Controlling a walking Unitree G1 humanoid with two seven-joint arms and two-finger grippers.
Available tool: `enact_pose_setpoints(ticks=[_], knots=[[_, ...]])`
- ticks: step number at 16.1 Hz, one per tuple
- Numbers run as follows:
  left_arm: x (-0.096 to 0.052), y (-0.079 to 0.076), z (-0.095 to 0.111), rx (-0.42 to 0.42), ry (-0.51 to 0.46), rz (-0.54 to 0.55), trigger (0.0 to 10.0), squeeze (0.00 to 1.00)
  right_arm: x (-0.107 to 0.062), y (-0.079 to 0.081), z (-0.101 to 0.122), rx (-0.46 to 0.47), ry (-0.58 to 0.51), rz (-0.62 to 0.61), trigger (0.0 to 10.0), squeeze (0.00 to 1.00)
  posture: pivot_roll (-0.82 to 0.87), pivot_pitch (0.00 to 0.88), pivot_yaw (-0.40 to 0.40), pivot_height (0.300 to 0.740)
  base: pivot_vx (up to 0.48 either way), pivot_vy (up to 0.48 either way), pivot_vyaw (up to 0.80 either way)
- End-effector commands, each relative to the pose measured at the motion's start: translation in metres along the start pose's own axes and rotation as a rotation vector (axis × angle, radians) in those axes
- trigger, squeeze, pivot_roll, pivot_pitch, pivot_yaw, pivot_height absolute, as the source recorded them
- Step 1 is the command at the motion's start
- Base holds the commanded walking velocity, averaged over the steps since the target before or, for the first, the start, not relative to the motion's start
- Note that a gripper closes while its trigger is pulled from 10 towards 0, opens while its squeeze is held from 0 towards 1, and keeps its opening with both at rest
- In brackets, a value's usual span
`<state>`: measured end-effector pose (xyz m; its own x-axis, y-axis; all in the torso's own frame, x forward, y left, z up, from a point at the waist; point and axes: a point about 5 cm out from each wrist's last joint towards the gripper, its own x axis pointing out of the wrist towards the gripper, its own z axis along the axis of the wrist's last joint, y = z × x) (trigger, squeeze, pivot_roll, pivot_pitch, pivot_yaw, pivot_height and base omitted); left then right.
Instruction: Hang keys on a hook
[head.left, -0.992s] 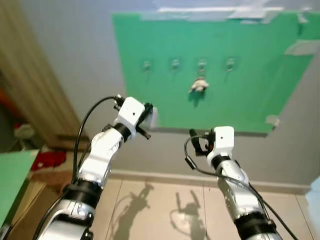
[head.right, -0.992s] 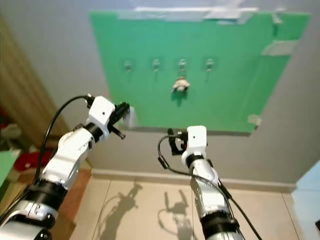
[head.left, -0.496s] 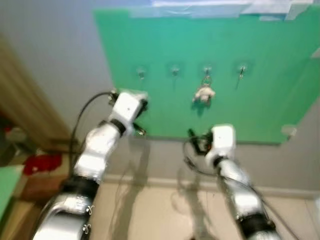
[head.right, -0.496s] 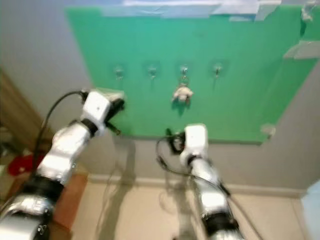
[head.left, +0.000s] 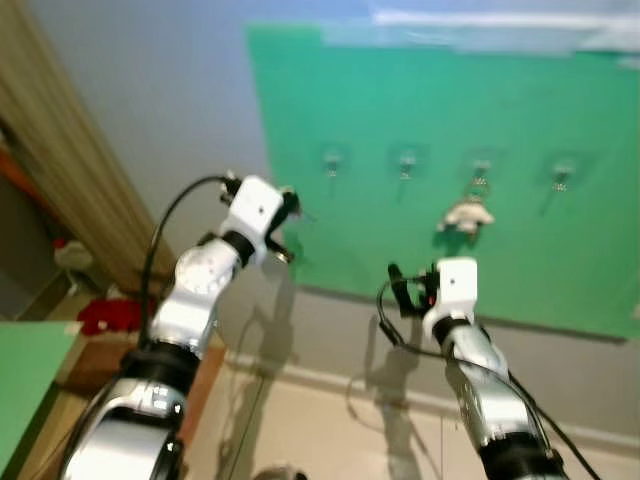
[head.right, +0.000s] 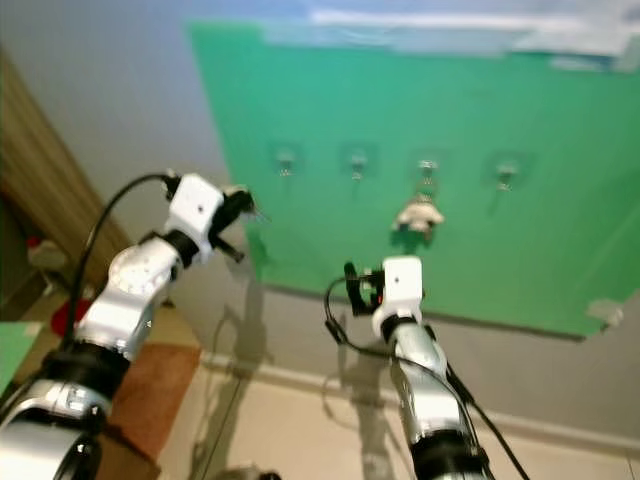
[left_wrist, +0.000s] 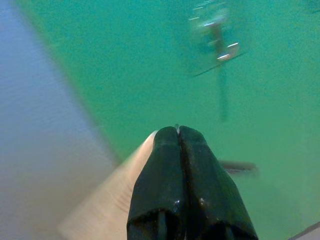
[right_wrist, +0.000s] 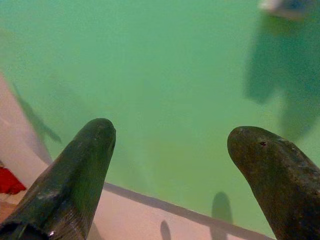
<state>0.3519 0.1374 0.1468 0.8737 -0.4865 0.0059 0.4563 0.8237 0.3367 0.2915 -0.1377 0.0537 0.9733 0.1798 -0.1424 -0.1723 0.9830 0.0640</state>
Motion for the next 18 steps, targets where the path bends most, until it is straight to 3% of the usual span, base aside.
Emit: enact_pose_setpoints(ticks=[1, 2, 3, 7, 10, 14, 16, 18], knots=[[0.005, 0.01, 0.011, -0.012, -0.024, 0.012, 0.0, 0.0, 0.002, 0.004, 0.004, 0.006, -0.016, 0.007, 10.0, 0.0, -0.03, 0.0, 0.123, 0.74, 0.0, 0.0, 0.0], [0.005, 0.011, 0.012, -0.032, -0.03, 0.011, 0.0, 0.0, 0.001, 0.005, 0.004, 0.007, -0.016, 0.006, 10.0, 0.0, -0.03, 0.0, 0.125, 0.74, 0.0, 0.0, 0.0], [0.008, 0.013, 0.015, -0.15, -0.059, 0.002, 0.0, 0.0, 0.0, 0.005, 0.003, 0.011, -0.015, 0.003, 10.0, 0.0, -0.03, 0.0, 0.128, 0.74, 0.0, 0.0, 0.0], [0.01, 0.009, 0.02, -0.405, -0.113, -0.065, 0.0, 0.0, -0.001, 0.006, 0.002, 0.018, -0.013, -0.003, 10.0, 0.0, -0.03, 0.0, 0.136, 0.74, 0.0, 0.0, 0.0], [0.009, 0.002, 0.023, -0.487, -0.12, -0.135, 0.0, 0.0, -0.001, 0.007, 0.001, 0.019, -0.008, -0.001, 10.0, 0.0, -0.03, 0.0, 0.137, 0.74, 0.0, 0.0, 0.0], [0.006, 0.005, 0.021, -0.572, -0.117, -0.171, 0.0, 0.0, 0.0, 0.006, 0.001, 0.016, -0.003, 0.001, 10.0, 0.0, -0.03, 0.0, 0.134, 0.74, 0.0, 0.0, 0.0], [0.003, 0.007, 0.022, -0.638, -0.124, -0.191, 0.0, 0.0, 0.0, 0.006, -0.001, 0.016, 0.002, 0.003, 10.0, 0.0, -0.02, 0.0, 0.132, 0.74, 0.0, 0.0, 0.0], [0.0, 0.01, 0.026, -0.763, -0.158, -0.224, 0.0, 0.0, 0.0, 0.007, -0.001, 0.016, 0.008, 0.007, 10.0, 0.0, -0.02, 0.0, 0.132, 0.74, 0.0, 0.0, 0.0]])
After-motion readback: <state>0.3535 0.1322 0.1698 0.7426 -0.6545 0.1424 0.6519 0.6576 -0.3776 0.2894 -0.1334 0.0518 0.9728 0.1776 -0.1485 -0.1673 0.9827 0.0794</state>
